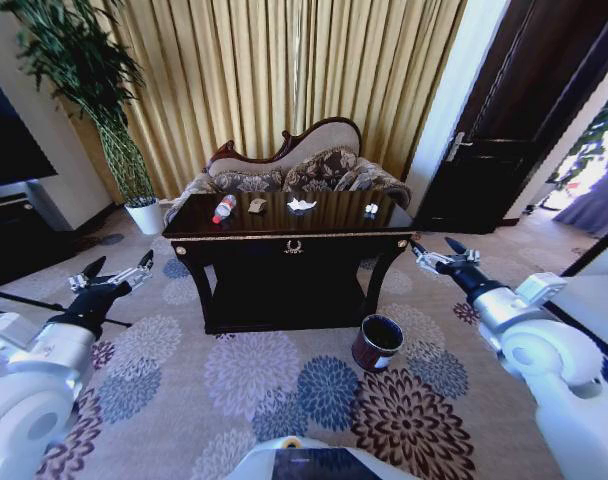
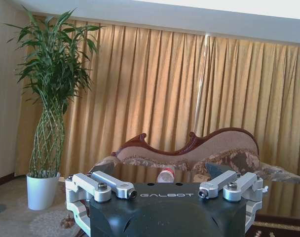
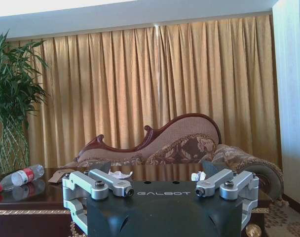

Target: Move to the front of the table and place the trash on the table into the trash bin.

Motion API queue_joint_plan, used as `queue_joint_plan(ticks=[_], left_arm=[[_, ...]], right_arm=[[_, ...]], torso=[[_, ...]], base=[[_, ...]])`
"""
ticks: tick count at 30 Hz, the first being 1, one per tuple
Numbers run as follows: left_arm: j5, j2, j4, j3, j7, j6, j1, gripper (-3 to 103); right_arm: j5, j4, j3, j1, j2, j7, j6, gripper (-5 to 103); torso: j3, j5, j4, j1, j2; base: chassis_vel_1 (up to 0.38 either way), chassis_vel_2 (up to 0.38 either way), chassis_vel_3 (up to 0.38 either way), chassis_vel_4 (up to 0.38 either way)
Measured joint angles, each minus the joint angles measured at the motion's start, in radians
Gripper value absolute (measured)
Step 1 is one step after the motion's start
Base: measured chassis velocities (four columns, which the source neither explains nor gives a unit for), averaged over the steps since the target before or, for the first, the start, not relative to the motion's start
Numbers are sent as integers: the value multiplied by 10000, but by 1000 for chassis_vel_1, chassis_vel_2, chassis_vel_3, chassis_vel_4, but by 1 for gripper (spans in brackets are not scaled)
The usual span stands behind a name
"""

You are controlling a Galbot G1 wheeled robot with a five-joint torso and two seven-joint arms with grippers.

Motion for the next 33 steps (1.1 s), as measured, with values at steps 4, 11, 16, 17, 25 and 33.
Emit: queue_joint_plan(ticks=[4, 11, 16, 17, 25, 33], left_arm=[[-1, -6, 0, 0, 0, -1, 5, 100], [0, -10, 0, -7, -1, -6, 18, 100], [0, -22, 0, 0, -1, -7, 23, 100], [-1, -23, 0, 7, -2, -8, 23, 100], [0, -25, 0, 11, -2, -11, 27, 100], [2, -30, 0, 25, -5, -16, 33, 100]], right_arm=[[0, -14, -21, 24, -1, 0, 4, 100], [-1, -10, -37, 28, 2, -1, 16, 100], [-6, -6, -36, 21, 1, -1, 22, 100], [-7, -5, -33, 8, 1, 0, 26, 100], [-14, 12, -65, 37, -20, 0, 32, 100], [-57, 20, -154, 82, -5, 0, 33, 100]], torso=[[1, 5, 1, 0, -1], [1, -2, 1, 1, -1], [2, 4, 2, 2, -1], [3, 1, 0, 4, -3], [2, 3, 0, 3, -3], [1, 2, 1, 2, -2]], base=[[-168, 164, 176, -162], [-205, 193, 195, -210], [-212, 243, 226, -219], [-227, 197, 252, -204], [-222, 197, 233, -207], [-205, 213, 219, -215]])
